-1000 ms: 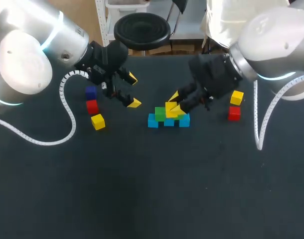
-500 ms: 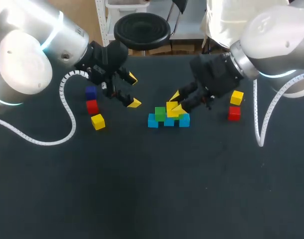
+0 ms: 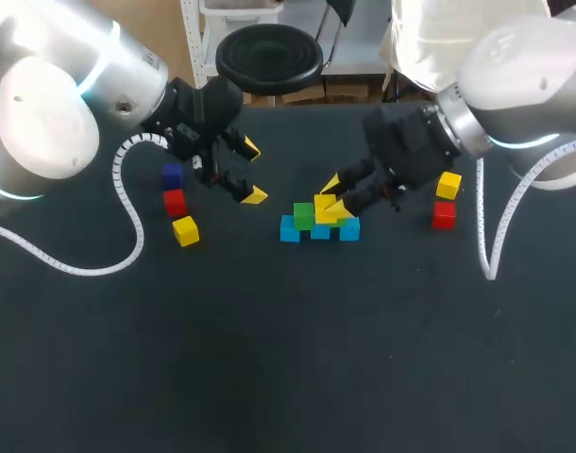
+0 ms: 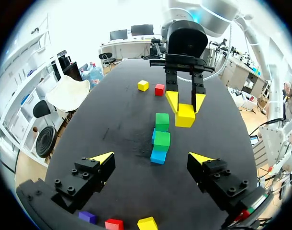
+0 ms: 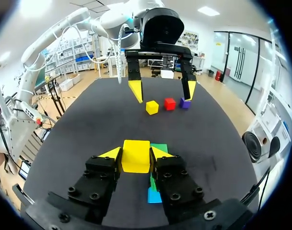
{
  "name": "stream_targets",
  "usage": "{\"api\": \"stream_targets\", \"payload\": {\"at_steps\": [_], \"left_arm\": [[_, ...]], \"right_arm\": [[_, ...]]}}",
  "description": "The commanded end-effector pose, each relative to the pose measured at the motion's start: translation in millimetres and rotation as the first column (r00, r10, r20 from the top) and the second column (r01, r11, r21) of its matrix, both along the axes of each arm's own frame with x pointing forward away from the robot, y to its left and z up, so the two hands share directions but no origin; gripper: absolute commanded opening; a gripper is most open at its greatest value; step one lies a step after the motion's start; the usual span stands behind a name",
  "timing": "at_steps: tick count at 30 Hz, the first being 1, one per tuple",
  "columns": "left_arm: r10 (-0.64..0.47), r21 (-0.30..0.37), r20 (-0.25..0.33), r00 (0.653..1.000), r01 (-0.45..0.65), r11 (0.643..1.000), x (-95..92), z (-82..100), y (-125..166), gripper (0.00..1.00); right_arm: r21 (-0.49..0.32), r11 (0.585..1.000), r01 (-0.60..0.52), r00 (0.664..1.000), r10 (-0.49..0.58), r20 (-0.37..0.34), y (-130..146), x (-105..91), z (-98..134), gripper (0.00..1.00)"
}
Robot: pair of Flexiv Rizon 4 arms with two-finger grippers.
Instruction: Place the blue cubes, place green cubes on the blue cubes, place the yellow cubes on the green cubes, then place the red cubes on the yellow cubes, and place purple cube on the red cubes.
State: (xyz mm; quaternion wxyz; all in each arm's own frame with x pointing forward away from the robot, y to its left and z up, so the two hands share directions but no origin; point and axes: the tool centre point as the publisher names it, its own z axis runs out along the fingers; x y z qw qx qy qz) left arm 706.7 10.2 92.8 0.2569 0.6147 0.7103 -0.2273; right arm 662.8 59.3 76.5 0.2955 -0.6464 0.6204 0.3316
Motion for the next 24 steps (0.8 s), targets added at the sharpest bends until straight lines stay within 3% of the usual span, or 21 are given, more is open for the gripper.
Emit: {"api": "stream_targets", "payload": {"at_steps": [1,24], "left_arm": [[-0.002,-0.006,0.004,1.000,0.002,1.000,-0.7,-0.8,1.4,1.00],[-0.002,-0.006,0.004,1.000,0.002,1.000,-0.7,-0.8,1.4,1.00]], "right_arm": [[-0.002,1.000,-0.004,1.000,0.004,-0.001,0.9,1.9,-0.2,0.00],[0.004,1.000,-0.010,1.000,0.010,0.003,2.7,9.1,-4.4,0.00]]}}
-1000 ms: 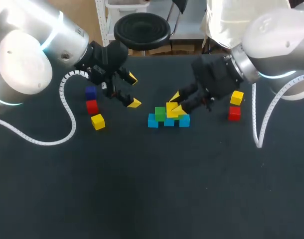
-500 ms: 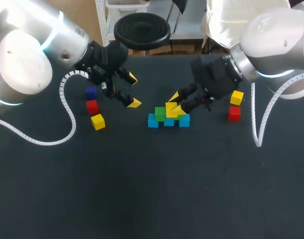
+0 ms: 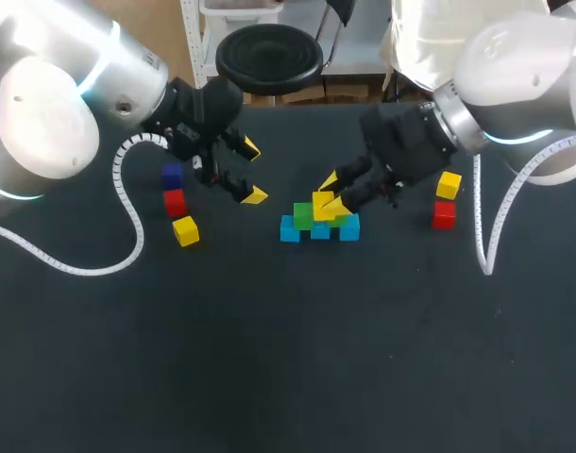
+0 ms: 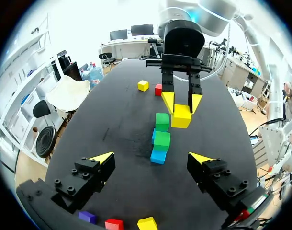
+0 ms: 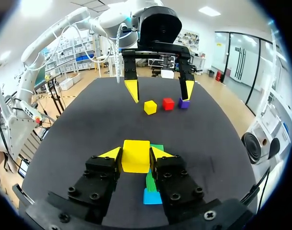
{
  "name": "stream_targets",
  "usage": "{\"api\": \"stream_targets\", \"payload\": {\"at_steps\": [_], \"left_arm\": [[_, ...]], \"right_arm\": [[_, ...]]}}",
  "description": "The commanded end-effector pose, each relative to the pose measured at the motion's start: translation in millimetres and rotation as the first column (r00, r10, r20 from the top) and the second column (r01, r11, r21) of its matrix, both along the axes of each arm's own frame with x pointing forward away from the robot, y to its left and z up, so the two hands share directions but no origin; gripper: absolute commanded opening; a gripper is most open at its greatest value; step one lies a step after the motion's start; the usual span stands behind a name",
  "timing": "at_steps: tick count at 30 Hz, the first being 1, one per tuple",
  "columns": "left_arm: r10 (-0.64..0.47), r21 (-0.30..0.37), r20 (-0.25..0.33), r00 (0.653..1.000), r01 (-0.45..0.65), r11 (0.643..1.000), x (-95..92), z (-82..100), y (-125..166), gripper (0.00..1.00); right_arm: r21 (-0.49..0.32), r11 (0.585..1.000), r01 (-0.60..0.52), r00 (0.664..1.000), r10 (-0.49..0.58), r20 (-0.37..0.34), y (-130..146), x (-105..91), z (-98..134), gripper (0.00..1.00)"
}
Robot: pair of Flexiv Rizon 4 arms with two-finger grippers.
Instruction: Place the blue cubes, place green cubes on the blue cubes, place the yellow cubes on the green cubes, then place the red cubes on the yellow cubes, and place purple cube on the red cubes.
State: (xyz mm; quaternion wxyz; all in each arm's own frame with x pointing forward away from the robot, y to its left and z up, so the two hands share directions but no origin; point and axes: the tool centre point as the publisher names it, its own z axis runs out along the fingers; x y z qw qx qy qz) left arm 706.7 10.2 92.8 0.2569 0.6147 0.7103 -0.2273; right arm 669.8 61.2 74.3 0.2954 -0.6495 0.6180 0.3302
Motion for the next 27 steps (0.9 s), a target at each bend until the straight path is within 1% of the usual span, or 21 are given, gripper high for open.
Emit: {"api": "stream_targets", "payload": {"at_steps": [1,27], "left_arm": [[-0.002,-0.006,0.004,1.000,0.002,1.000,-0.7,-0.8,1.3,1.00],[-0.002,-0.006,0.004,1.000,0.002,1.000,-0.7,-0.8,1.3,1.00]], "right_arm": [[0.007,1.000,-0.005,1.000,0.005,-0.001,0.9,2.1,-3.1,0.00],[0.014,1.000,-0.007,1.000,0.007,0.006,-0.9,4.7,-6.2,0.00]]}}
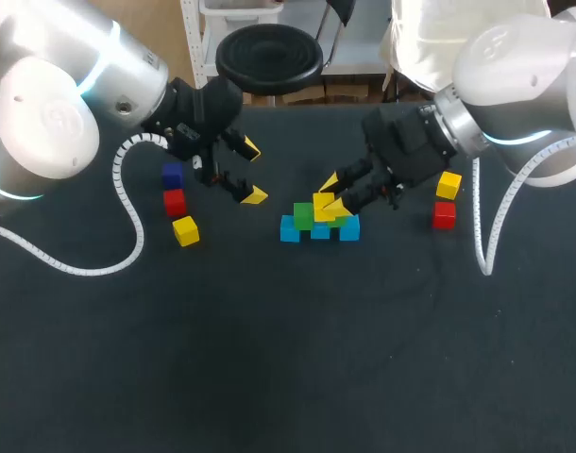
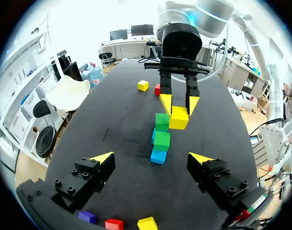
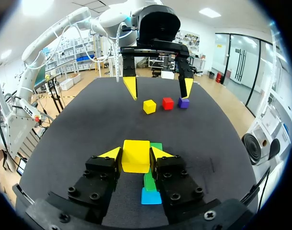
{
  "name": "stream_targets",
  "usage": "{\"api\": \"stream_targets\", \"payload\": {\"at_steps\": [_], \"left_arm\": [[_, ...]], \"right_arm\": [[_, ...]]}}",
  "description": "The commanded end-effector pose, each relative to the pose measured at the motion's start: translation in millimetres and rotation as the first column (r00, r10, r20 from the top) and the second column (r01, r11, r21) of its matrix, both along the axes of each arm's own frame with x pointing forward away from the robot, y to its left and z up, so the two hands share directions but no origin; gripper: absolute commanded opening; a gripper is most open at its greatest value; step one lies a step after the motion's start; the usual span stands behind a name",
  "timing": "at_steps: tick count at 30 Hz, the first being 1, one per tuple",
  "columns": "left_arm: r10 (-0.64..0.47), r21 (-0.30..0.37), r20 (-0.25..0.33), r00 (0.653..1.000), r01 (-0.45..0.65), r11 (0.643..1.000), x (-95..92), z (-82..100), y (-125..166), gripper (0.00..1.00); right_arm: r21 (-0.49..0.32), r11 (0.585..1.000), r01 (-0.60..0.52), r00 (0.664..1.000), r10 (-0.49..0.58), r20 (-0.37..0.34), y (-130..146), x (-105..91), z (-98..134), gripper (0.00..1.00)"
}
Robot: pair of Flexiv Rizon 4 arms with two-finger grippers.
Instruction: Place the blue cubes, place green cubes on the blue cubes, place the yellow cubes on the green cubes, then place the red cubes on the yellow cubes, and place purple cube on the red cubes.
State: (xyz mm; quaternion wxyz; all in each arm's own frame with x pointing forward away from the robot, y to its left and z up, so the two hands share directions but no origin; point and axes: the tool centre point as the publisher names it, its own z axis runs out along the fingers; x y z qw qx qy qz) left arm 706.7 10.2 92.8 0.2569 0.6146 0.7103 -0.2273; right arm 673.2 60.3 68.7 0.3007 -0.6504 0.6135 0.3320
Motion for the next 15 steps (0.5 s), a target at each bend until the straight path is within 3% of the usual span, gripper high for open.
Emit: {"api": "stream_targets", "payload": {"at_steps": [1,15], "left_arm": [[-0.002,-0.006,0.004,1.000,0.002,1.000,-0.7,-0.8,1.3,1.00],[-0.002,-0.006,0.004,1.000,0.002,1.000,-0.7,-0.8,1.3,1.00]], "right_arm": [[0.003,1.000,-0.002,1.000,0.002,-0.001,0.0,1.3,-0.6,0.00],[0.004,1.000,-0.006,1.000,0.006,0.007,0.9,3.0,-0.1,0.00]]}}
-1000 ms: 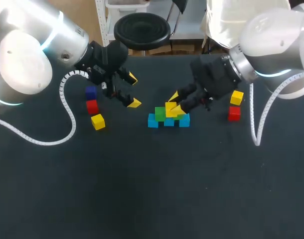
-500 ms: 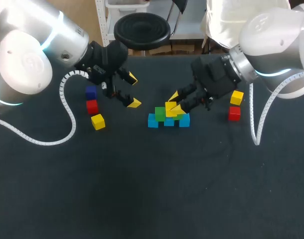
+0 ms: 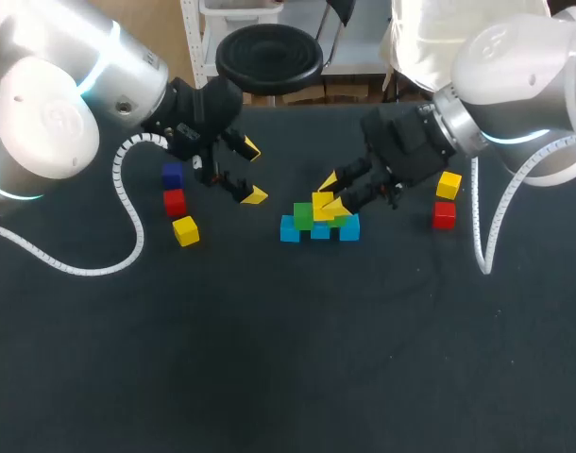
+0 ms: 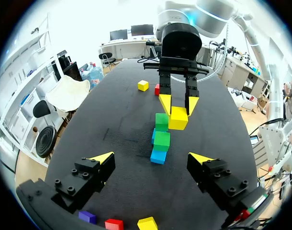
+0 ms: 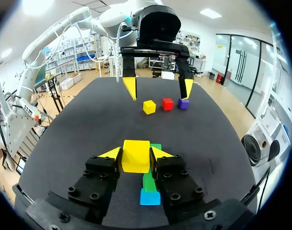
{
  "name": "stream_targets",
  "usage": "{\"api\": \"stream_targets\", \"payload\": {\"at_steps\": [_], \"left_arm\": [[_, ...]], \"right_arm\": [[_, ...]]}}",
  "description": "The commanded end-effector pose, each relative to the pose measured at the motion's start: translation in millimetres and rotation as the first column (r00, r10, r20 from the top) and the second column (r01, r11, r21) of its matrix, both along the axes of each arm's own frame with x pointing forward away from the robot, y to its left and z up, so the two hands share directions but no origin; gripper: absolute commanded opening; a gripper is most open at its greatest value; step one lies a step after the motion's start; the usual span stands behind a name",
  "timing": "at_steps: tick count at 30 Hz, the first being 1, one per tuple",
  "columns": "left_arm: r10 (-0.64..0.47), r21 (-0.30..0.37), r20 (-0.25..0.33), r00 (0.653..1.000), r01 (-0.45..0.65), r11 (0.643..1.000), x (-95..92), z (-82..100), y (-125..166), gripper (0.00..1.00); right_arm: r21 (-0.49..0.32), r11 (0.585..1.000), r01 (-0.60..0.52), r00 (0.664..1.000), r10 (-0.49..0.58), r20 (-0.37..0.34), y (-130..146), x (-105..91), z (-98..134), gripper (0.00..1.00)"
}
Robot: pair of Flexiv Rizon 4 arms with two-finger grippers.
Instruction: Place the blue cubes, place green cubes on the blue cubes, place the yellow cubes on the green cubes, then place the red cubes on the yellow cubes, and place purple cube on the red cubes.
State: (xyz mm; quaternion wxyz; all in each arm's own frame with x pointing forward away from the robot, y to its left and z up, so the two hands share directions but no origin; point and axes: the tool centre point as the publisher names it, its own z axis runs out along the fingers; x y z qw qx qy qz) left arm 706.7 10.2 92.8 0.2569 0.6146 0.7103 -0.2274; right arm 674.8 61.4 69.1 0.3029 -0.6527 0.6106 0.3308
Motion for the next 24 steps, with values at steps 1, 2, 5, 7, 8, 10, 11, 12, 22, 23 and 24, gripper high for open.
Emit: {"api": "stream_targets", "payload": {"at_steps": [1,2,5,7,8,10,11,12,22,23,24], "left_arm": [[-0.002,-0.006,0.004,1.000,0.002,1.000,-0.7,-0.8,1.3,1.00],[-0.002,-0.006,0.004,1.000,0.002,1.000,-0.7,-0.8,1.3,1.00],[-0.002,-0.006,0.004,1.000,0.002,1.000,-0.7,-0.8,1.3,1.00],[-0.002,-0.006,0.004,1.000,0.002,1.000,-0.7,-0.8,1.3,1.00],[-0.002,-0.006,0.004,1.000,0.002,1.000,-0.7,-0.8,1.3,1.00],[-0.002,-0.006,0.004,1.000,0.002,1.000,-0.7,-0.8,1.3,1.00],[-0.002,-0.006,0.004,1.000,0.002,1.000,-0.7,-0.8,1.3,1.00],[-0.002,-0.006,0.004,1.000,0.002,1.000,-0.7,-0.8,1.3,1.00],[-0.002,-0.006,0.004,1.000,0.002,1.000,-0.7,-0.8,1.3,1.00],[-0.002,-0.006,0.004,1.000,0.002,1.000,-0.7,-0.8,1.3,1.00],[-0.002,-0.006,0.004,1.000,0.002,1.000,-0.7,-0.8,1.3,1.00]], "right_arm": [[0.002,1.000,-0.002,1.000,0.002,-0.001,-0.1,1.8,-0.6,0.00],[0.002,1.000,-0.003,1.000,0.003,-0.001,0.3,2.2,-0.9,0.00],[0.004,1.000,-0.005,1.000,0.005,-0.003,1.7,2.6,-1.8,0.00],[0.006,1.000,-0.003,1.000,0.003,-0.002,1.3,2.8,-2.4,0.00],[0.006,1.000,-0.003,1.000,0.003,-0.001,1.2,2.8,-2.5,0.00],[0.006,1.000,-0.002,1.000,0.002,-0.001,1.1,2.9,-2.6,0.00],[0.007,1.000,-0.002,1.000,0.002,0.000,0.8,3.1,-2.7,0.00],[0.007,1.000,-0.001,1.000,0.001,0.001,0.6,3.1,-2.7,0.00],[0.005,1.000,-0.001,1.000,0.001,0.013,-1.2,0.5,1.9,0.00],[0.005,1.000,-0.001,1.000,0.001,0.013,-1.3,0.4,1.9,0.00],[0.005,1.000,-0.001,1.000,0.001,0.012,-1.4,0.0,1.7,0.00]]}}
